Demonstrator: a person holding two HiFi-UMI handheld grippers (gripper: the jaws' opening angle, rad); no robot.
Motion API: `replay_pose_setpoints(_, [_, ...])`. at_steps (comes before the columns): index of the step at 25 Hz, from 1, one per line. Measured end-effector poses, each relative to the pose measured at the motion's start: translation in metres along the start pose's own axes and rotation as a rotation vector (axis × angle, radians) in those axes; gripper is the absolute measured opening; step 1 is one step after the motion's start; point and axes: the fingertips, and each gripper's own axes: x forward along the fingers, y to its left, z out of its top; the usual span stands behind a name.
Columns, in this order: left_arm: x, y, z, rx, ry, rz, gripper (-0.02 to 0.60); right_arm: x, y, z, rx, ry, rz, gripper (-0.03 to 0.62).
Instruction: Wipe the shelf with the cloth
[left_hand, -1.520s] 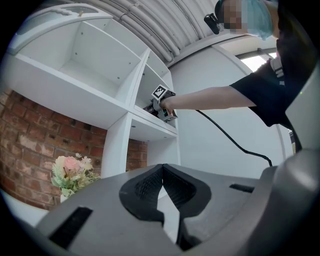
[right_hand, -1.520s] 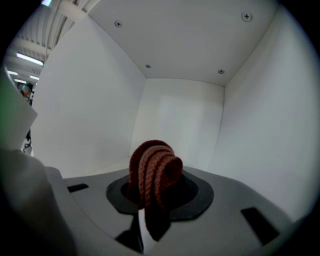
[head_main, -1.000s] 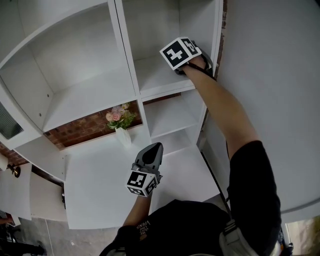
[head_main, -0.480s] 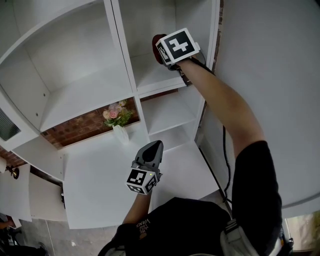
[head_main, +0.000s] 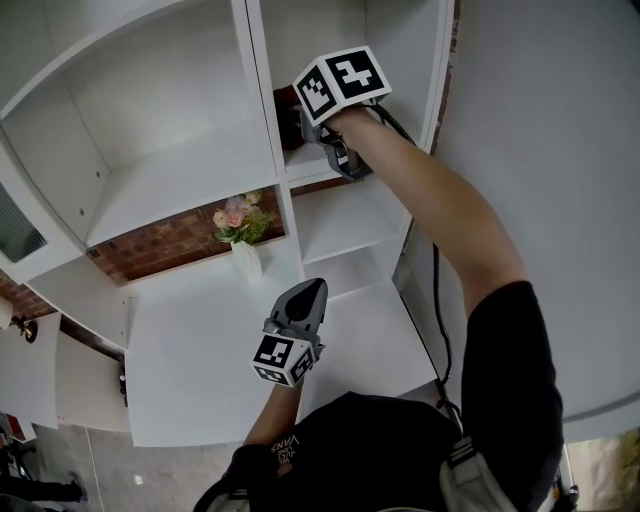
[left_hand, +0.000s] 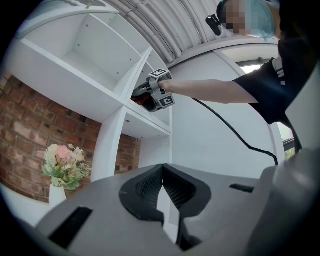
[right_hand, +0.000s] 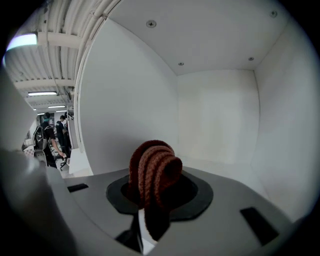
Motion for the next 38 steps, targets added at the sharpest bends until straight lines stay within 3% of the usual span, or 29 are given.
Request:
replay_pose_setpoints(8, [-0.003, -0.002, -0.002, -0.012, -0.004, 0.004, 0.008, 0.002, -0.006, -0.02, -0.194, 0.127, -0.079, 0.101])
replay_pose_setpoints(13, [0.0, -0.008, -0.003, -0.016, -0.003, -0.019, 0.008, -0.014, -0.04, -0.03, -0.315, 0.202, -0.229, 0.103])
replay_pose_setpoints(19, [0.005, -0.016, -0.004, -0.028, -0.006, -0.061, 0.008, -0.042, -0.08, -0.038, -0.366, 0.277, -0.38, 0.103])
replay_pose_setpoints(27, [0.009, -0.025, -0.006, -0.044, -0.011, -0.099, 0.008, -0.085, -0.117, -0.05, -0.515, 0.433, -0.585, 0.103])
replay_pose_setpoints(32, [0.012, -0.031, -0.009, -0.048, -0.008, -0.123, 0.008, -0.093, -0.126, -0.053, -0.602, 0.462, -0.628, 0.103])
replay_pose_setpoints(38, [0.014, -0.034, -0.011, -0.054, 0.0, -0.133, 0.008, -0.098, -0.131, -0.055, -0.604, 0.447, -0.648, 0.104])
